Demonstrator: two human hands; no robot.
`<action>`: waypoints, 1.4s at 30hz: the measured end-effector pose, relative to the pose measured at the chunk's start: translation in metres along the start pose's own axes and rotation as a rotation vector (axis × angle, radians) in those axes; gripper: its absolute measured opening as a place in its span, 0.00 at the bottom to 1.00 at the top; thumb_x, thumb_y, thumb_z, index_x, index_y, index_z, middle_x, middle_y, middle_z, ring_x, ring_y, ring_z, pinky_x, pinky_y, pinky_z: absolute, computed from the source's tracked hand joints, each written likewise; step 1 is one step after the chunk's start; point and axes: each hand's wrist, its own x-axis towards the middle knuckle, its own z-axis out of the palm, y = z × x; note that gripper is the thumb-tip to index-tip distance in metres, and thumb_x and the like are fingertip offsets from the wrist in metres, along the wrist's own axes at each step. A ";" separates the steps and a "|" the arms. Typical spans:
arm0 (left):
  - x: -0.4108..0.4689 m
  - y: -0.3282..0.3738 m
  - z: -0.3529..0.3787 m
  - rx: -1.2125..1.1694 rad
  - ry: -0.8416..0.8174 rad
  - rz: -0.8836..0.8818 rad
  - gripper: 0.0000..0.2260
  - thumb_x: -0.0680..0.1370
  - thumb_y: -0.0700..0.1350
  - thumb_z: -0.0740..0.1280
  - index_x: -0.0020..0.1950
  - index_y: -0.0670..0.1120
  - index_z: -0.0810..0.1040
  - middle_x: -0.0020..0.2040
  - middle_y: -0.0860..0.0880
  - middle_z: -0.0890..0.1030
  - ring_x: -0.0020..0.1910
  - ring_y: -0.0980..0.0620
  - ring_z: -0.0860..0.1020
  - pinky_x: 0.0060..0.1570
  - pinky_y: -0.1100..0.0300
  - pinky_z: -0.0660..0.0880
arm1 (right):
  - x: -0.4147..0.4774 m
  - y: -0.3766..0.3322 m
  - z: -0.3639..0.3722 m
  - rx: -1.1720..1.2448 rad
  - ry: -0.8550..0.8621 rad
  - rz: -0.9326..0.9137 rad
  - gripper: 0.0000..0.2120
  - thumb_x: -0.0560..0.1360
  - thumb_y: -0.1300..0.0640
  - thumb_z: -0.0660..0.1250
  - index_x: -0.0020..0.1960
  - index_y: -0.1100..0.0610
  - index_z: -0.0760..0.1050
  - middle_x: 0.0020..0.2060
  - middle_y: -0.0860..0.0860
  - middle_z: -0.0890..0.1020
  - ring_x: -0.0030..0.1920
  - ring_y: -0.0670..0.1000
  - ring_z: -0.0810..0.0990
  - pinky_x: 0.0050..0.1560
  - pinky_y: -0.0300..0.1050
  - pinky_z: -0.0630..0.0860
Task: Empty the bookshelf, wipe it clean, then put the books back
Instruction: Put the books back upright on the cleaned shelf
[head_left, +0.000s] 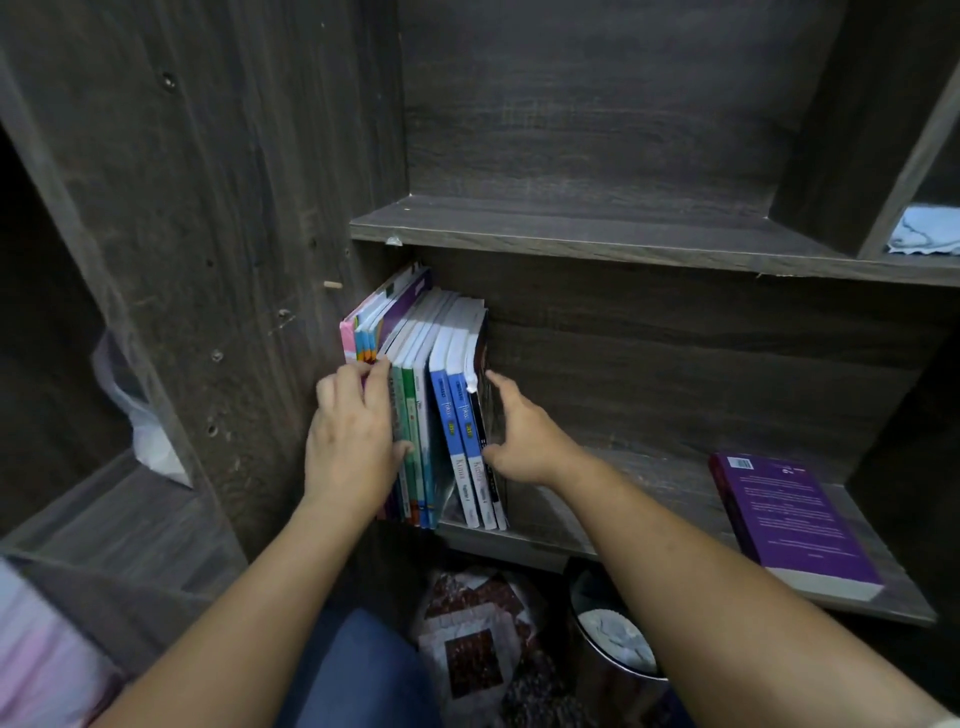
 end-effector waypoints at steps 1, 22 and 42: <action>-0.001 0.000 0.000 -0.002 0.006 0.018 0.43 0.60 0.45 0.82 0.70 0.40 0.68 0.60 0.41 0.71 0.57 0.42 0.69 0.52 0.47 0.76 | -0.001 0.000 0.002 -0.024 0.004 0.008 0.45 0.72 0.62 0.70 0.78 0.43 0.47 0.66 0.57 0.74 0.51 0.51 0.79 0.50 0.48 0.79; -0.010 0.079 0.016 -0.107 -0.019 0.212 0.28 0.68 0.45 0.75 0.66 0.41 0.74 0.57 0.40 0.74 0.56 0.37 0.69 0.52 0.43 0.72 | -0.073 0.026 -0.059 -0.399 0.156 0.211 0.23 0.77 0.54 0.64 0.71 0.45 0.67 0.63 0.56 0.77 0.62 0.58 0.76 0.58 0.48 0.74; -0.153 0.404 0.038 -0.454 -0.859 0.905 0.10 0.75 0.51 0.69 0.56 0.54 0.78 0.49 0.56 0.76 0.48 0.56 0.77 0.49 0.57 0.76 | -0.412 0.205 -0.134 -0.427 0.116 0.755 0.17 0.79 0.52 0.63 0.67 0.50 0.73 0.60 0.53 0.79 0.58 0.56 0.77 0.57 0.50 0.75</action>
